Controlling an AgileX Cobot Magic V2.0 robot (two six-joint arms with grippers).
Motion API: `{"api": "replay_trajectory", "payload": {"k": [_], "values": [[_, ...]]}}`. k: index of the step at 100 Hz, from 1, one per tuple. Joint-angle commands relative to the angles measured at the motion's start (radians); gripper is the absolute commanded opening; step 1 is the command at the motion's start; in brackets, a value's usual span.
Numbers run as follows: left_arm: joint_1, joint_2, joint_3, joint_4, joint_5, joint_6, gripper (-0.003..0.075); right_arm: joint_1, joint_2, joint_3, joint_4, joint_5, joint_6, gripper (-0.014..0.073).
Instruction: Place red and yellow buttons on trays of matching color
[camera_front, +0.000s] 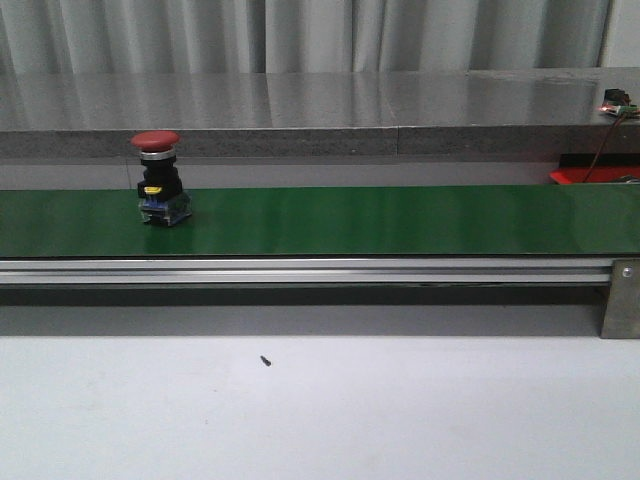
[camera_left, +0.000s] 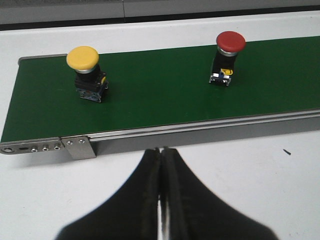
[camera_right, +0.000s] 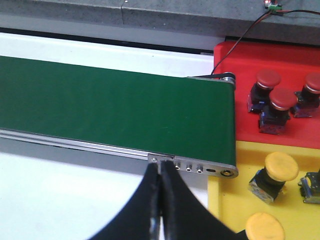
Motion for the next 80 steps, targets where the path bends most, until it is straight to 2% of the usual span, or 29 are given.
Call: {"api": "replay_trajectory", "payload": {"k": [1, 25, 66, 73, 80], "values": [[-0.007, -0.003, -0.026, -0.024, -0.070, -0.007, -0.0020, 0.013, 0.076, -0.101, 0.002, -0.021, -0.016, -0.0067], [-0.007, -0.003, -0.026, -0.024, -0.070, -0.007, -0.0020, 0.122, 0.321, -0.338, 0.002, 0.129, -0.028, -0.0067], [-0.007, -0.003, -0.026, -0.024, -0.070, -0.007, -0.0020, 0.359, 0.683, -0.635, 0.002, 0.148, -0.028, -0.0063], [-0.007, -0.003, -0.026, -0.024, -0.070, -0.007, -0.0020, 0.394, 0.738, -0.678, 0.002, 0.148, -0.028, -0.0028], [-0.007, -0.003, -0.026, -0.024, -0.070, -0.007, -0.0020, 0.425, 0.791, -0.719, 0.002, 0.150, -0.028, 0.0060]]}}
